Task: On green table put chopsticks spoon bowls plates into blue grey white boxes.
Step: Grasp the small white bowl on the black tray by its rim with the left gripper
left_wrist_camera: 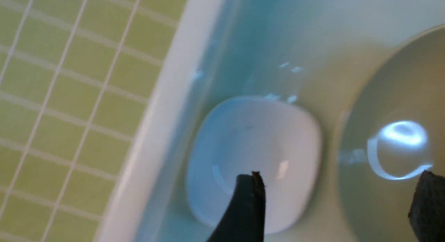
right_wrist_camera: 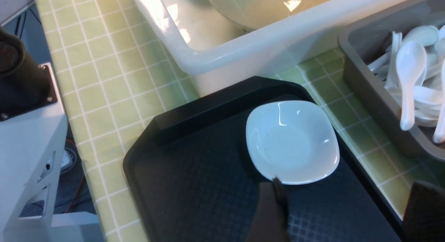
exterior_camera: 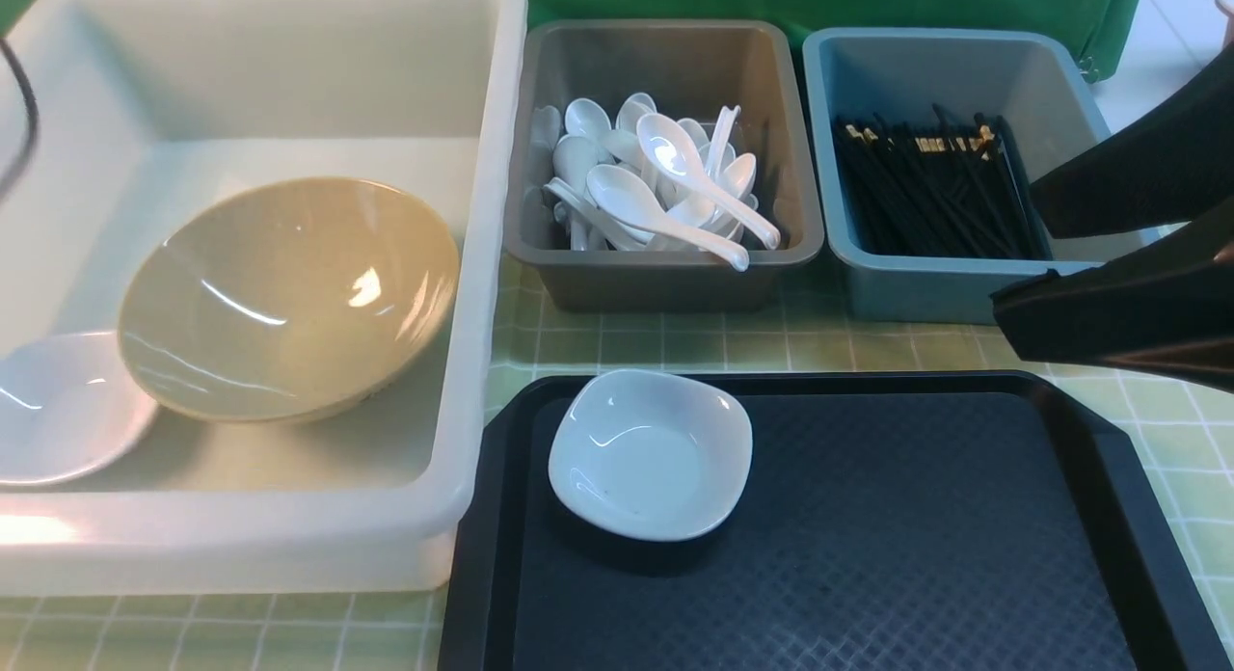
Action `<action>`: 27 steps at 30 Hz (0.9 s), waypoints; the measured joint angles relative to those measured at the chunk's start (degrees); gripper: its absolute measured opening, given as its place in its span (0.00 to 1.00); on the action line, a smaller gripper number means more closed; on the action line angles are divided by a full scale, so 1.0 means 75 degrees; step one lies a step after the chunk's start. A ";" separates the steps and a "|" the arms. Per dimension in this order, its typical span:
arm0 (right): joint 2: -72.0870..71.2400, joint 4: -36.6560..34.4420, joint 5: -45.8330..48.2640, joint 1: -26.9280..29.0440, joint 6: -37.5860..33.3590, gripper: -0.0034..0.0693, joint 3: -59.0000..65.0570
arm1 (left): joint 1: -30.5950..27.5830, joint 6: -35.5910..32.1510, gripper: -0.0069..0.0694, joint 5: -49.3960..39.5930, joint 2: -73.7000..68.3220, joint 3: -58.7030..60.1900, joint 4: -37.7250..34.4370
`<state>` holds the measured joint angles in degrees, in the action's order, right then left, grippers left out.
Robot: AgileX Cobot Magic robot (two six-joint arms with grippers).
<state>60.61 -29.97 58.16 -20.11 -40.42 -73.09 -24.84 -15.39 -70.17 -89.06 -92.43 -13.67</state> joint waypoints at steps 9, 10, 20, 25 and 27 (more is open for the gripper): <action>0.0000 0.0000 0.0000 0.0000 0.0000 0.72 0.0000 | 0.3215 -0.3083 0.80 -0.0122 0.0671 0.0234 -0.3267; 0.0000 0.0000 0.0000 0.0000 0.0000 0.72 0.0000 | 0.3613 -0.3067 0.80 -0.0128 0.0595 0.0339 -0.3217; 0.0000 0.0000 0.0006 0.0000 0.0000 0.72 0.0000 | 0.6980 -0.1361 0.80 -0.0111 -0.1829 0.0241 -0.1570; 0.0000 0.0000 0.0009 0.0000 0.0000 0.72 0.0000 | 0.7444 -0.0409 0.80 -0.0048 -0.2930 -0.0413 -0.0469; 0.0000 0.0000 0.0065 0.0000 0.0008 0.72 0.0000 | 0.7554 -0.0175 0.80 -0.0010 -0.3429 -0.0655 -0.0061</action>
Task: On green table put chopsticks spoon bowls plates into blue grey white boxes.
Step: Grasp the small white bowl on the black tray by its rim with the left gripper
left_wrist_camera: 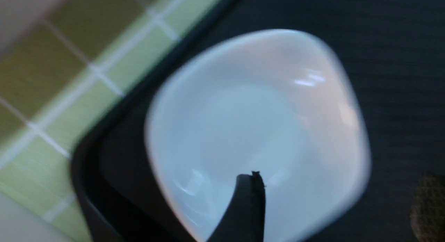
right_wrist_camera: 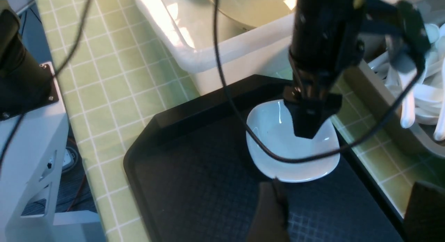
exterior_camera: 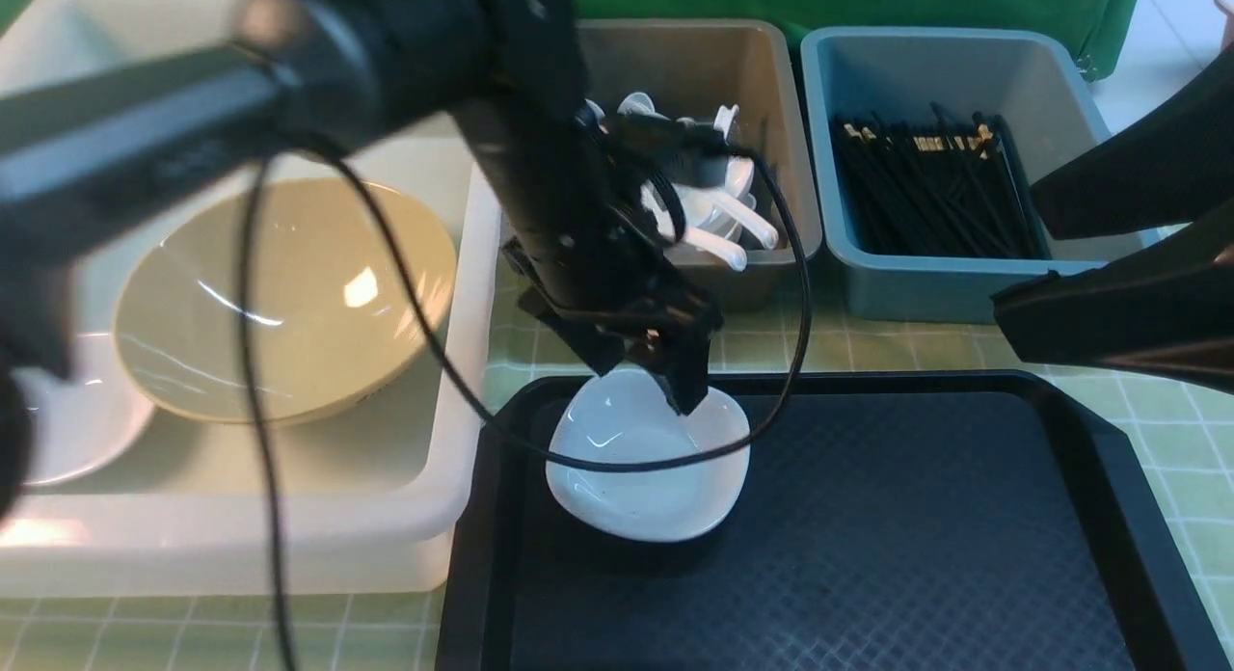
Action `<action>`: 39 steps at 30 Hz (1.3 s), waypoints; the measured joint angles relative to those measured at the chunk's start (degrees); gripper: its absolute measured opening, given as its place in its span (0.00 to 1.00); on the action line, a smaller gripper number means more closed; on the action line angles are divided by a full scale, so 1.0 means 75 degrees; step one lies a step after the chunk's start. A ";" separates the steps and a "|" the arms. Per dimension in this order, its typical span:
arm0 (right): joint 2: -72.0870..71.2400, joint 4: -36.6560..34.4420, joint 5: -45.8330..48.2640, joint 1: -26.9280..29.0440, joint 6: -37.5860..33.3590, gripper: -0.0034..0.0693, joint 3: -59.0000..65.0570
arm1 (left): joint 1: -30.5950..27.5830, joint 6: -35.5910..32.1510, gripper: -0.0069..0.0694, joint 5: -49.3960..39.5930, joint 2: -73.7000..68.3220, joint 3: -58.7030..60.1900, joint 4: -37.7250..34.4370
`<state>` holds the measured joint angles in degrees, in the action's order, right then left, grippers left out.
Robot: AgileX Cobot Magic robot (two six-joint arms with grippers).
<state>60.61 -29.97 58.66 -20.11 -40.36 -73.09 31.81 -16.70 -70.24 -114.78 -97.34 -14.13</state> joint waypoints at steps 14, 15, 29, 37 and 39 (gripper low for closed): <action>0.0000 -0.0221 0.0086 0.0000 0.0006 0.72 0.0000 | 0.0051 0.0816 0.80 0.0023 -0.0788 -0.0155 0.0819; 0.0000 -0.0220 0.0086 0.0000 0.0006 0.72 0.0000 | 0.0051 0.0816 0.80 0.0023 -0.0788 -0.0155 0.0837; 0.0000 -0.0229 0.0108 0.0000 0.0006 0.72 0.0000 | 0.0051 0.1068 0.80 0.0035 -0.0826 -0.0623 0.1220; 0.0000 -0.0229 0.0108 0.0000 0.0006 0.72 0.0000 | 0.0051 0.1232 0.80 0.0035 -0.0906 -0.0659 0.1241; 0.0000 -0.0229 0.0117 0.0000 0.0006 0.72 0.0000 | 0.0051 0.1292 0.80 0.0035 -0.1047 -0.0659 0.1248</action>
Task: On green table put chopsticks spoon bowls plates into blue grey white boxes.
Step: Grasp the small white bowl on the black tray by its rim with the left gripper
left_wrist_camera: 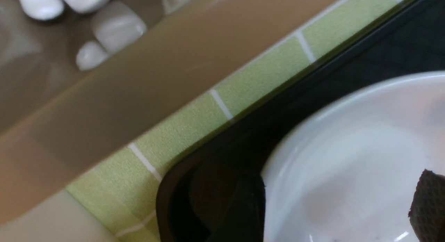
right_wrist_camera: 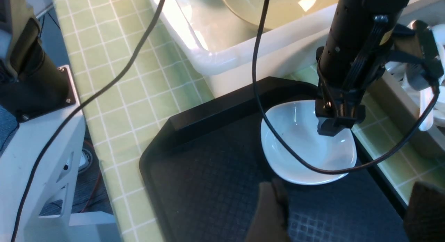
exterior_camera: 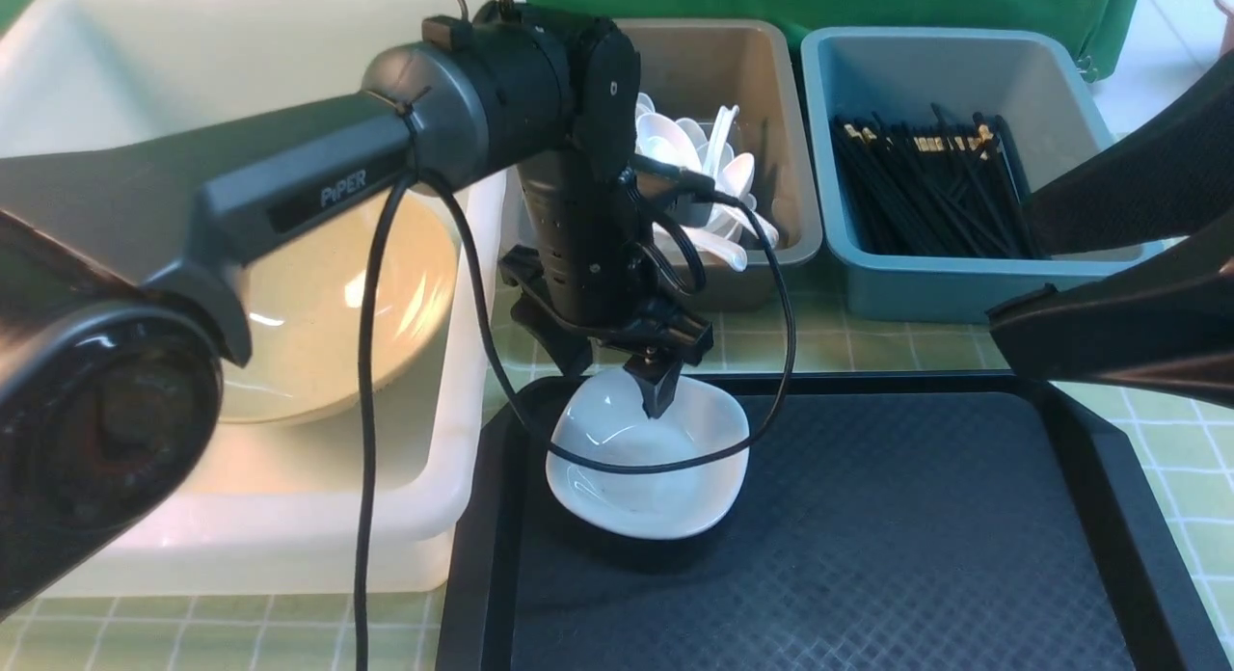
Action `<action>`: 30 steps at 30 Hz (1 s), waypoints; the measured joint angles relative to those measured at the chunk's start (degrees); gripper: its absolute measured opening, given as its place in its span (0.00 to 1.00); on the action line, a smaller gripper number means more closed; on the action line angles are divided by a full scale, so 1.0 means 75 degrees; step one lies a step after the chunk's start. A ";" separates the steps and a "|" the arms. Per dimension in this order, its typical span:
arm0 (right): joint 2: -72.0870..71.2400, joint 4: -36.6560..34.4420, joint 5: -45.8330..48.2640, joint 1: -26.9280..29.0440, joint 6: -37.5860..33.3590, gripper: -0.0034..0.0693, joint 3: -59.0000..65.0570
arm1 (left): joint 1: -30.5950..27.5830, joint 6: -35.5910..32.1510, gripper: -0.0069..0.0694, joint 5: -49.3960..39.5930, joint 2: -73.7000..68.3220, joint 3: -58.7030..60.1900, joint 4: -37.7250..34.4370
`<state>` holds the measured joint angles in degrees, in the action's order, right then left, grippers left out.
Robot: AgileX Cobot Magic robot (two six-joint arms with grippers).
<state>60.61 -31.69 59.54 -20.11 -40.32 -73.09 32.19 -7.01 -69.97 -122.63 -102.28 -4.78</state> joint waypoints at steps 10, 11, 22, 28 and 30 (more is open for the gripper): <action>0.0000 0.0000 0.0135 0.0000 0.0000 0.72 0.0000 | 0.0000 0.0122 0.80 0.0022 -0.0382 0.0056 -0.0101; 0.0000 0.0000 0.0135 0.0000 0.0000 0.72 0.0000 | 0.0000 0.0122 0.80 0.0022 -0.0389 0.0056 -0.0240; 0.0000 -0.0003 0.0135 0.0000 0.0000 0.72 0.0000 | 0.0000 -0.1009 0.26 0.0022 -0.0468 0.0056 -0.1783; 0.0000 -0.0003 0.0135 0.0000 0.0000 0.72 0.0000 | -0.0008 -0.1486 0.14 -0.0018 -0.0435 0.0056 -0.2088; 0.0000 -0.0003 0.0135 0.0000 0.0000 0.72 0.0000 | -0.0008 -0.1607 0.14 -0.0011 -0.0435 0.0056 -0.2247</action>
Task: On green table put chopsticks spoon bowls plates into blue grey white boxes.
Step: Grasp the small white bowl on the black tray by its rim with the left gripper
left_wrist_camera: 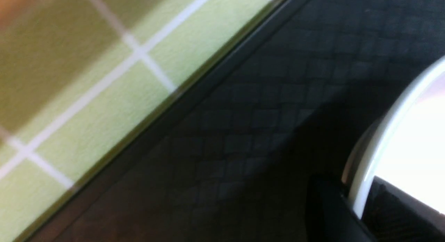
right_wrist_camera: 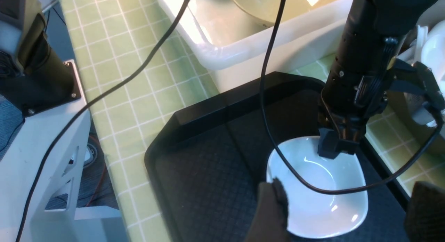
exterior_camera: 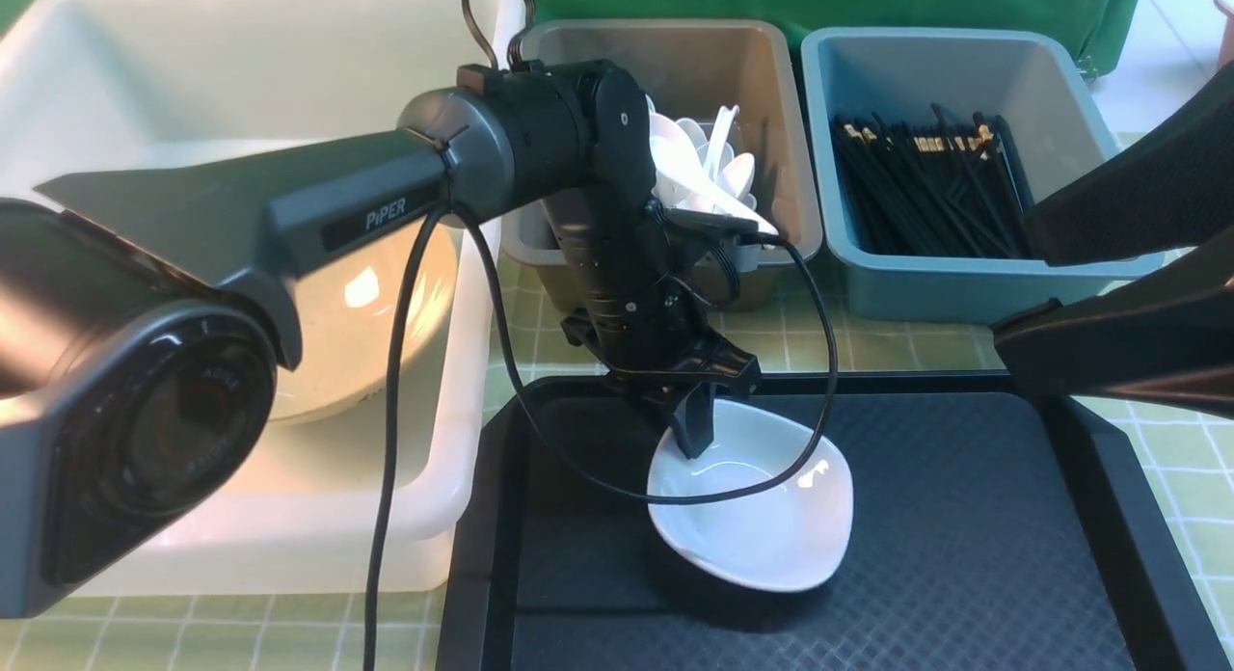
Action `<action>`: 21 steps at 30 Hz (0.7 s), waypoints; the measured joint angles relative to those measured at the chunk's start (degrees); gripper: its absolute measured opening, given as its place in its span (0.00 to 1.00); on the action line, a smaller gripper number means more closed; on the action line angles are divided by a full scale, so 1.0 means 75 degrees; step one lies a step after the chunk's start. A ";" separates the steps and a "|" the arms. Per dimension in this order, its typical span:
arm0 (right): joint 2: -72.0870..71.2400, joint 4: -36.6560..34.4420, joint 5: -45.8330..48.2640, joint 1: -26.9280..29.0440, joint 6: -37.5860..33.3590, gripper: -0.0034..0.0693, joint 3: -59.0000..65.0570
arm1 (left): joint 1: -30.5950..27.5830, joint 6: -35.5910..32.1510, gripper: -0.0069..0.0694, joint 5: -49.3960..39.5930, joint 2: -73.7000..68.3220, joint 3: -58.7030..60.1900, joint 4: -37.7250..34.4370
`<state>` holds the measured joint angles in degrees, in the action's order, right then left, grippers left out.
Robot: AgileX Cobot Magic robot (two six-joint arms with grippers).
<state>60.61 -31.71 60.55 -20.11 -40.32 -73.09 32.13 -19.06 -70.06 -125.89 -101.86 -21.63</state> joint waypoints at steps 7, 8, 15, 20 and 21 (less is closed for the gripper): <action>0.0000 0.0000 0.0000 0.0000 0.0000 0.72 0.0000 | -0.0043 -0.0488 0.11 0.0033 0.0005 0.0000 -0.0807; 0.0000 0.0000 0.0000 0.0000 0.0000 0.72 0.0000 | -0.0080 -0.0574 0.11 0.0033 0.0035 0.0000 -0.0919; 0.0000 0.0000 0.0006 0.0000 0.0000 0.72 0.0000 | -0.0604 -0.0884 0.11 0.0049 0.0715 0.0014 -0.1092; 0.0000 0.0000 0.0006 0.0000 -0.0032 0.72 0.0000 | -0.1062 -0.0891 0.11 0.0034 0.1472 0.0014 -0.1017; 0.0000 0.0000 0.0006 0.0000 -0.0050 0.72 0.0000 | -0.1168 -0.0893 0.11 0.0027 0.1650 0.0014 -0.0962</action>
<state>60.61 -31.71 60.60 -20.11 -40.69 -73.09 23.37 -25.76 -69.86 -113.52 -101.75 -28.84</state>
